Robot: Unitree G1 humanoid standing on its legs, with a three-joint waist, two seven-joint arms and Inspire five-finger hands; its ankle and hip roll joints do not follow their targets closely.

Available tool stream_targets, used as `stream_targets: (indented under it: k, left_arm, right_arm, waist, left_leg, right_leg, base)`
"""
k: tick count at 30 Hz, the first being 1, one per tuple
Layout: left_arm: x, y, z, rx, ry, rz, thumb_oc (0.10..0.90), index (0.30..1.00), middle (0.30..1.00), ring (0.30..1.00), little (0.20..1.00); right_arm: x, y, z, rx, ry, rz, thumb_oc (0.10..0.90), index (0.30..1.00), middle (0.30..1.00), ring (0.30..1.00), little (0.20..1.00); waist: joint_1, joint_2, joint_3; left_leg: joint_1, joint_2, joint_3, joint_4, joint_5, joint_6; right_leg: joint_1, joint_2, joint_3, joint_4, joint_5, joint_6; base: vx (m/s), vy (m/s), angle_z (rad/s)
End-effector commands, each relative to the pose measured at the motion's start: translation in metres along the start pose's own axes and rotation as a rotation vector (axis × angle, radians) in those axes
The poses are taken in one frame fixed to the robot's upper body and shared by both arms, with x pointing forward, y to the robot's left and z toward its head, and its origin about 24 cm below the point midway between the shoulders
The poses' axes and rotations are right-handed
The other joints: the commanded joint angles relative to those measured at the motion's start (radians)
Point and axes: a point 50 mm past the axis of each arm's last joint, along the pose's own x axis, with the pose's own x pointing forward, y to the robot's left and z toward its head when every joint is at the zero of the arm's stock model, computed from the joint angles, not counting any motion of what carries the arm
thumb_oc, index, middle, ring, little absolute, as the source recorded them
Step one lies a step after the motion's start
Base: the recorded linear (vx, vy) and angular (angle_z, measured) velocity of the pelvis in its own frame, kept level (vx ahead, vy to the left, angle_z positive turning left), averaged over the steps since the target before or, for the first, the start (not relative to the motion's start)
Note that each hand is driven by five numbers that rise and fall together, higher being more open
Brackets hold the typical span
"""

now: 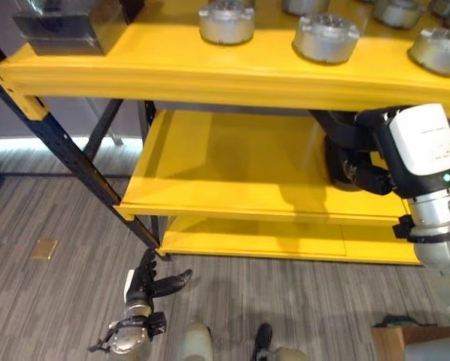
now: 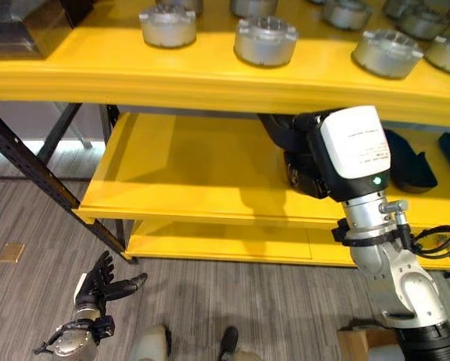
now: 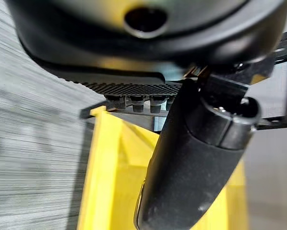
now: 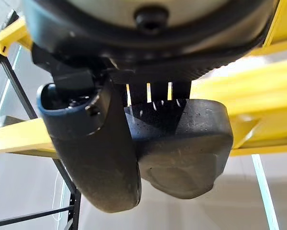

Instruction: Move parts from the plastic box to the shelf.

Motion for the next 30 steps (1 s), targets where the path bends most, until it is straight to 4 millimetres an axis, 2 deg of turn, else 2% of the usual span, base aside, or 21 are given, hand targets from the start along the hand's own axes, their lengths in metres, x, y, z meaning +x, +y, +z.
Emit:
stream_targets:
  k: [1,4,13,22,30]
  left_arm:
    - [0.001,0.008,0.049,0.029,-0.251,0.007,0.900,1.000,1.000,1.000,1.000]
    - [0.001,0.007,0.051,0.031,-0.261,0.003,0.900,1.000,1.000,1.000,1.000]
    - [0.000,0.009,0.049,0.043,-0.246,0.002,0.900,1.000,1.000,1.000,1.000]
    - [0.000,0.010,0.051,0.052,-0.249,0.006,0.900,1.000,1.000,1.000,1.000]
    - [-0.001,0.011,0.052,0.052,-0.252,0.000,0.900,1.000,1.000,1.000,1.000]
  right_arm:
    - [0.038,-0.054,0.017,-0.053,-0.148,-0.328,0.400,0.300,0.300,0.300,0.300]
    - [0.039,-0.047,0.019,-0.026,-0.137,-0.301,0.400,0.300,0.300,0.300,0.300]
    - [0.039,-0.033,0.024,0.026,-0.117,-0.242,0.400,0.300,0.300,0.300,0.300]
    - [0.041,-0.020,0.030,0.079,-0.114,-0.197,0.400,0.300,0.300,0.300,0.300]
    - [0.047,0.008,0.041,0.163,-0.119,-0.073,0.400,0.300,0.300,0.300,0.300]
  waist:
    - [0.032,0.003,-0.098]
    - [0.025,0.001,-0.140]
    - [0.027,-0.026,-0.176]
    - [0.031,-0.034,-0.186]
    - [0.062,-0.051,-0.184]
  left_leg:
    - [0.081,-0.030,-0.009,0.049,0.115,0.019]
    - [0.165,-0.040,0.021,-0.034,0.103,0.037]
    - [0.240,-0.070,0.074,-0.070,0.051,0.081]
    - [0.266,-0.088,0.092,-0.081,0.022,0.102]
    - [0.268,-0.101,0.099,-0.076,0.003,0.115]
  right_leg:
    - [0.094,0.001,0.021,0.000,-0.096,0.117]
    - [0.105,-0.012,0.031,0.000,-0.100,0.126]
    - [0.108,-0.055,0.065,0.013,-0.098,0.159]
    - [0.096,-0.076,0.078,0.037,-0.102,0.178]
    - [0.093,-0.091,0.074,0.039,-0.095,0.194]
  base:
    - [0.11,0.154,-0.88]
    - [0.18,0.172,-1.14]
    - [0.11,0.109,-0.18]
    - [0.06,0.064,-0.06]
    - [0.05,0.050,-0.05]
